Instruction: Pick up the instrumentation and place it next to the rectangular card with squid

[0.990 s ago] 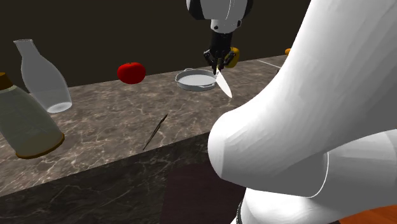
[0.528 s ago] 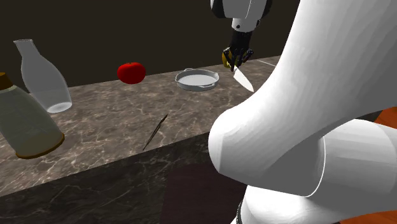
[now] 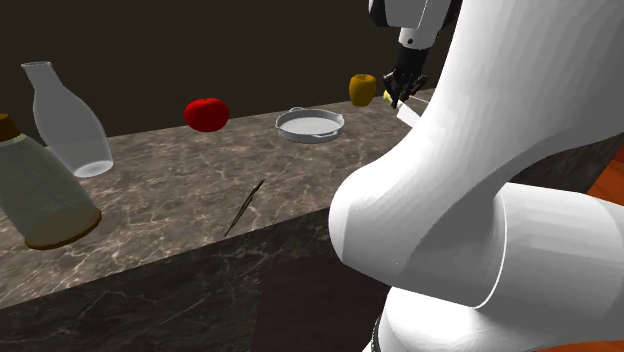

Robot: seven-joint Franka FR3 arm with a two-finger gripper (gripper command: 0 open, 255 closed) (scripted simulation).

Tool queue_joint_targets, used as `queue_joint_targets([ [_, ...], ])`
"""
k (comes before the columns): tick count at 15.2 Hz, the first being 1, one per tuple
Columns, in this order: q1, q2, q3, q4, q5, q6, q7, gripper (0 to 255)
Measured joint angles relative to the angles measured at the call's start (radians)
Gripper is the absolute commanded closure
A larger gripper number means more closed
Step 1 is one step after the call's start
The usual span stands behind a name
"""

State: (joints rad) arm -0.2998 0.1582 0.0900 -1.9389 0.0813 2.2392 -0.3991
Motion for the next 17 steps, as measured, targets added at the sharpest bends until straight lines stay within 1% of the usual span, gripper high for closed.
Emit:
queue_joint_targets([
  [7, -0.065, 0.190, -0.038, 0.277, 0.008, -0.096, -0.103, 255],
  [9, -0.078, 0.231, -0.044, 0.335, 0.010, -0.115, -0.122, 255],
  [17, -0.082, 0.277, -0.045, 0.298, 0.014, -0.033, -0.137, 255],
])
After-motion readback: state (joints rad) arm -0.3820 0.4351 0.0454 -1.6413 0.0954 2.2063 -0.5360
